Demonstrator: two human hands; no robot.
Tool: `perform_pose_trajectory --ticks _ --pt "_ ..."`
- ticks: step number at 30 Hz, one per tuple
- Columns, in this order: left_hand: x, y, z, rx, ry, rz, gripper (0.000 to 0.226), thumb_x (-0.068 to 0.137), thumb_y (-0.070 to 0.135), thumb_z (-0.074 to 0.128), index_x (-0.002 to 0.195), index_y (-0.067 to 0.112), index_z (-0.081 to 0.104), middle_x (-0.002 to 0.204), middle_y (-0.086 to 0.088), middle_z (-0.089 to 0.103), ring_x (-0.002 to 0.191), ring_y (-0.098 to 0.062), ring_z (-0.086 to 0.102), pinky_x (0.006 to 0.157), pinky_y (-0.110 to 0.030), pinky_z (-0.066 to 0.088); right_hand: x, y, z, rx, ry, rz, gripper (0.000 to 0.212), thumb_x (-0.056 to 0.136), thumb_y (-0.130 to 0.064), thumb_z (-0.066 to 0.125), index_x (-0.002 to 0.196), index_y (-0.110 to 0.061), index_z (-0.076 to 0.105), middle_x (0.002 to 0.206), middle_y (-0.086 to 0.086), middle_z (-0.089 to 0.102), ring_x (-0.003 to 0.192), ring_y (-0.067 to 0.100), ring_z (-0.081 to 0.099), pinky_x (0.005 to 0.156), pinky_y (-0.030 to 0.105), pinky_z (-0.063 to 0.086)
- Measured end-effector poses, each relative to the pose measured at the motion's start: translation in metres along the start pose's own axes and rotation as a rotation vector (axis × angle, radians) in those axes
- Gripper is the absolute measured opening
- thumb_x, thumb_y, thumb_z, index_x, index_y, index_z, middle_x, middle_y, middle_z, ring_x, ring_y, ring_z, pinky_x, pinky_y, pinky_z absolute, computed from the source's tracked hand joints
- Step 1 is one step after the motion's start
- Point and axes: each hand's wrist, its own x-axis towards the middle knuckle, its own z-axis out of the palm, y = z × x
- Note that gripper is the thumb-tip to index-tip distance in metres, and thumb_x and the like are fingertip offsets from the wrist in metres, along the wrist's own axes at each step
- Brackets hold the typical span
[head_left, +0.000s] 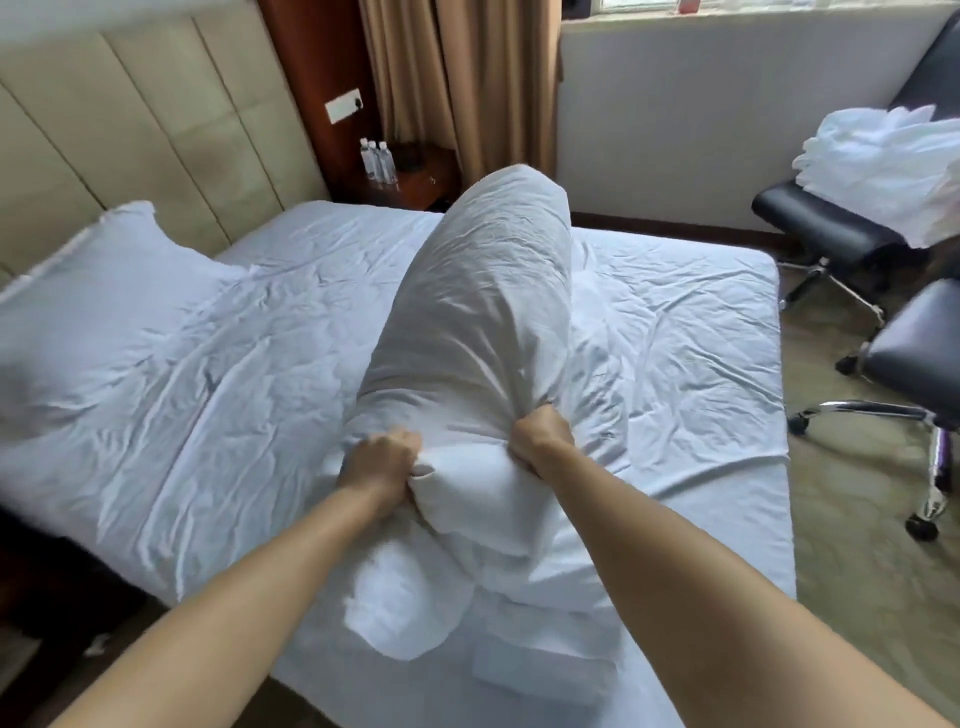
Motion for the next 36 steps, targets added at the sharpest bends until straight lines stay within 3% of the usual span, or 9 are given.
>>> perform_pose_trajectory --ticks 3,7,12,18,22,26,30,33,36 --pt "0.005 -0.002 -0.051 -0.143 0.285 -0.182 0.013 0.087 0.019 0.051 0.09 0.008 0.058 0.105 -0.015 0.064 0.096 -0.033 0.061 0.071 -0.035 0.045 -0.01 -0.042 -0.031 0.15 0.044 -0.13 0.045 0.086 -0.006 0.048 0.131 0.0 0.047 0.121 0.022 0.059 0.112 0.035 0.058 0.09 0.032 0.046" --pt "-0.005 0.038 -0.105 -0.22 0.439 -0.112 0.014 0.083 0.02 0.054 0.073 0.013 0.048 0.094 -0.016 0.064 0.089 -0.035 0.06 0.062 -0.031 0.033 -0.017 -0.052 -0.095 0.228 0.172 -0.23 0.052 0.083 -0.007 0.046 0.135 -0.003 0.045 0.126 0.018 0.058 0.116 0.034 0.055 0.098 0.034 0.044" --pt "-0.018 0.139 -0.109 -0.05 0.3 0.086 0.015 0.081 0.018 0.054 0.092 0.01 0.059 0.106 -0.012 0.062 0.101 -0.033 0.059 0.074 -0.033 0.042 0.001 0.045 -0.139 0.191 0.207 -0.054 0.04 0.086 -0.006 0.047 0.124 0.003 0.053 0.126 0.022 0.058 0.117 0.036 0.054 0.095 0.035 0.043" --pt "-0.02 0.24 -0.01 -0.07 -0.106 0.28 0.029 0.086 0.027 0.062 0.107 0.007 0.059 0.114 -0.015 0.062 0.107 -0.035 0.06 0.083 -0.037 0.046 0.022 0.174 -0.107 0.074 0.069 0.222 0.051 0.092 -0.022 0.043 0.137 -0.007 0.028 0.142 0.019 0.038 0.128 0.037 0.042 0.105 0.044 0.035" --pt "-0.013 0.25 0.033 -0.279 -0.126 0.183 0.02 0.085 0.026 0.059 0.094 0.008 0.06 0.108 -0.014 0.063 0.104 -0.033 0.059 0.08 -0.035 0.043 0.019 0.196 -0.089 -0.081 0.184 -0.06 0.069 0.094 -0.027 0.041 0.153 -0.02 0.006 0.16 0.006 0.0 0.146 0.025 0.01 0.116 0.041 0.013" --pt "-0.008 0.233 0.054 -0.358 -0.091 0.105 0.013 0.087 0.021 0.052 0.087 0.009 0.059 0.103 -0.014 0.062 0.1 -0.032 0.059 0.077 -0.033 0.041 0.011 0.203 -0.069 -0.397 0.241 -0.567 0.065 0.089 -0.033 0.031 0.152 -0.03 0.015 0.161 0.002 0.002 0.147 0.019 0.002 0.118 0.039 0.002" --pt "-0.014 0.209 0.066 -0.365 -0.103 0.095 0.008 0.083 0.01 0.051 0.089 0.008 0.056 0.102 -0.014 0.059 0.097 -0.031 0.055 0.073 -0.033 0.037 0.02 0.204 -0.051 -0.542 -0.101 -0.417 0.063 0.094 -0.037 0.031 0.152 -0.027 0.01 0.161 0.0 0.004 0.147 0.017 0.007 0.117 0.044 0.006" --pt "-0.026 0.186 0.07 -0.324 -0.049 0.125 0.021 0.075 0.009 0.055 0.096 0.009 0.055 0.103 -0.012 0.056 0.099 -0.032 0.052 0.08 -0.035 0.038 0.02 0.186 -0.044 -0.551 -0.108 -0.392 0.062 0.095 -0.036 0.03 0.152 -0.024 0.009 0.161 0.001 0.005 0.146 0.019 0.009 0.116 0.048 0.008" --pt "-0.037 0.156 0.067 -0.277 0.144 0.026 0.047 0.073 0.031 0.065 0.115 0.014 0.056 0.114 -0.009 0.055 0.107 -0.032 0.051 0.091 -0.038 0.041 0.012 0.169 -0.038 -0.586 -0.042 -0.418 0.061 0.098 -0.038 0.026 0.153 -0.02 0.007 0.161 0.003 0.003 0.146 0.023 0.007 0.116 0.048 0.008"
